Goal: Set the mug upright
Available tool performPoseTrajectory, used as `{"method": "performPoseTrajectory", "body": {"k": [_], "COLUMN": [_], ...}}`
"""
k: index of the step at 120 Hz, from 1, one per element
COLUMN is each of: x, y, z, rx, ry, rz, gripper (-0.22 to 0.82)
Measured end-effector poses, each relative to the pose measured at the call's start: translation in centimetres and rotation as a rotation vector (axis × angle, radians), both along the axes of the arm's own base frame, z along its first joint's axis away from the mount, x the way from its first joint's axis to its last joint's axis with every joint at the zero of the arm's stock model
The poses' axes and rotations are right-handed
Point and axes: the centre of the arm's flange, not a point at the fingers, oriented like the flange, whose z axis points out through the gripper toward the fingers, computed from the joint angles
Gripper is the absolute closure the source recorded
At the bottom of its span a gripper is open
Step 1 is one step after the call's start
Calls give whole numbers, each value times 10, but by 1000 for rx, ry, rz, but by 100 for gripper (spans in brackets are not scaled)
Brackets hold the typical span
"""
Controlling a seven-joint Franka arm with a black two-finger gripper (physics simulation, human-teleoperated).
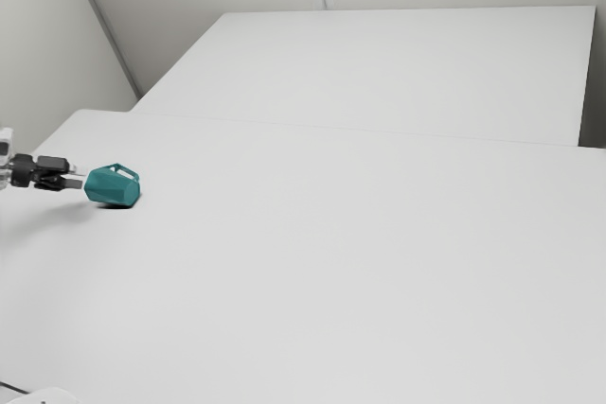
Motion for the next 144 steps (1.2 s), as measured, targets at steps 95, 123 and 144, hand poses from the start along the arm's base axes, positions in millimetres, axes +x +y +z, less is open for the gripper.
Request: {"method": "performPoseTrajectory", "body": {"k": [95,123,144], "x": [40,39,43], "y": [-38,-39,-44], "z": [-9,-10,-5], "rx": [-17,-25,-27], "ry": [4,20,20], "rz": [-48,-39,-47], "gripper": [12,44,65]}}
